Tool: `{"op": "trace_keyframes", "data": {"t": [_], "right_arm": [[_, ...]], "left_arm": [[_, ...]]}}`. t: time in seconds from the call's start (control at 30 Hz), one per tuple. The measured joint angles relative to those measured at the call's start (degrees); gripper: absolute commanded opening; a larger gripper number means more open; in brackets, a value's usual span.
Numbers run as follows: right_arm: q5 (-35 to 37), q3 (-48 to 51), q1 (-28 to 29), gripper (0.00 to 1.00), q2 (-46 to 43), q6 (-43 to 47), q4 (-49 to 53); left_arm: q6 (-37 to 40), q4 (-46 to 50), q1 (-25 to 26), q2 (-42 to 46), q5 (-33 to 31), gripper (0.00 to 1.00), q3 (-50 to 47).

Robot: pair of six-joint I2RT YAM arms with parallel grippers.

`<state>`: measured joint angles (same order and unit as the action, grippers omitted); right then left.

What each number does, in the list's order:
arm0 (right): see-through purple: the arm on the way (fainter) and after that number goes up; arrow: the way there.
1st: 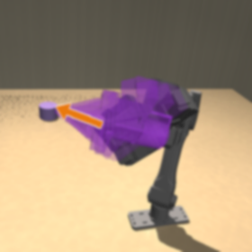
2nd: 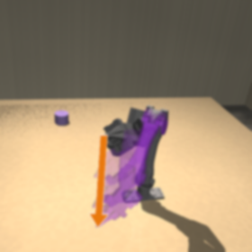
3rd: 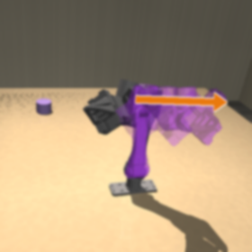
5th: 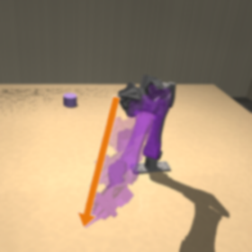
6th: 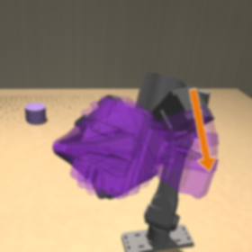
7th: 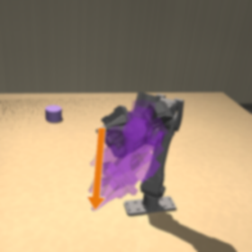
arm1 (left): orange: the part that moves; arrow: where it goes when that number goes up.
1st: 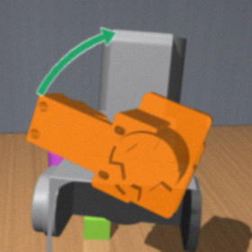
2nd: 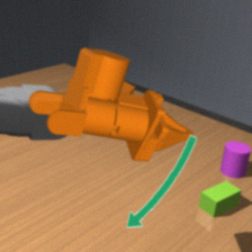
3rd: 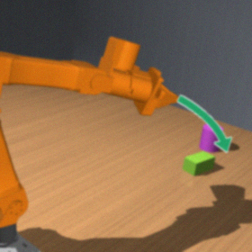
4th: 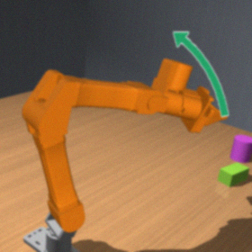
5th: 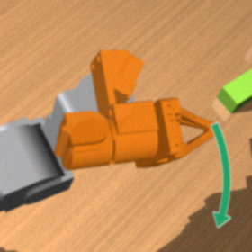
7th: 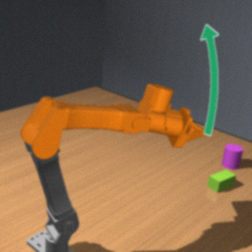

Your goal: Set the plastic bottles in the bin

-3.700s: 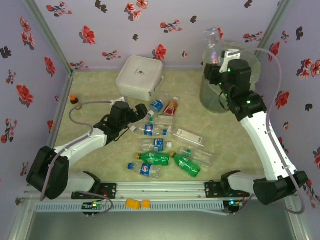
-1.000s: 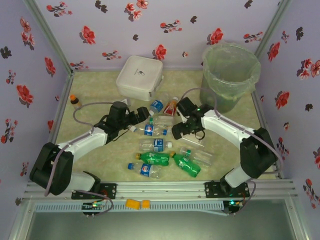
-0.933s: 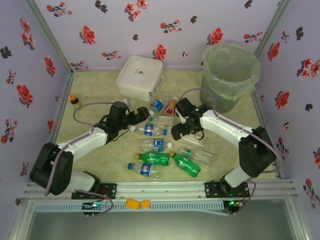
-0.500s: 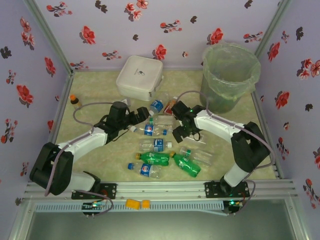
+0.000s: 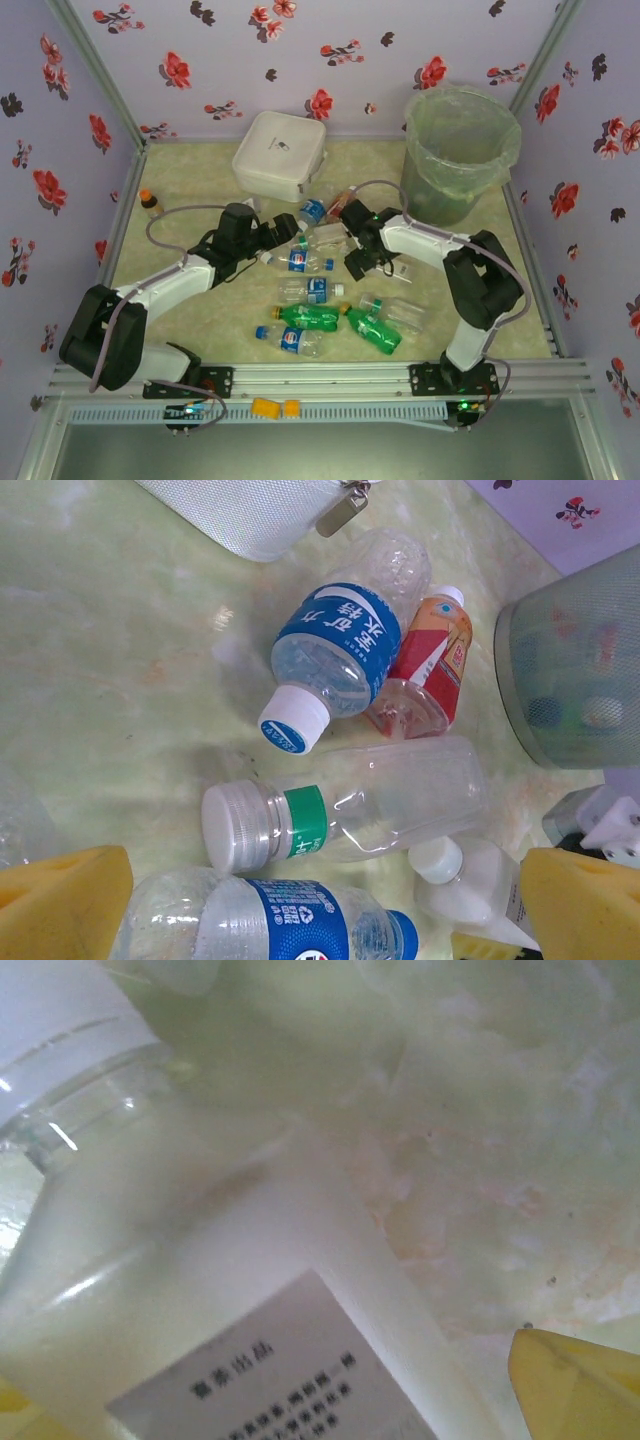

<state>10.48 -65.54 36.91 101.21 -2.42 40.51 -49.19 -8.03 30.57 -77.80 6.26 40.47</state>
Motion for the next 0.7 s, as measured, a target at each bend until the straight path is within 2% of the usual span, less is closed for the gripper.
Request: {"op": "trace_keyframes", "data": {"t": [0.33, 0.5, 0.7], "right_arm": [[-0.48, 3.02, -0.22, 0.81, 0.46, 4.98, -6.47], [-0.83, 4.61, -0.22, 0.62, -0.31, 7.23, -8.48], [-0.81, 5.38, -0.22, 0.56, -1.99, 8.44, -9.44]], "left_arm": [[0.0, 0.17, 0.0, 0.02, -0.04, 1.0, 0.0], [0.0, 0.39, 0.0, 0.02, -0.04, 1.0, 0.44], [0.02, 0.63, 0.0, 0.04, -0.15, 1.0, 0.59]]}}
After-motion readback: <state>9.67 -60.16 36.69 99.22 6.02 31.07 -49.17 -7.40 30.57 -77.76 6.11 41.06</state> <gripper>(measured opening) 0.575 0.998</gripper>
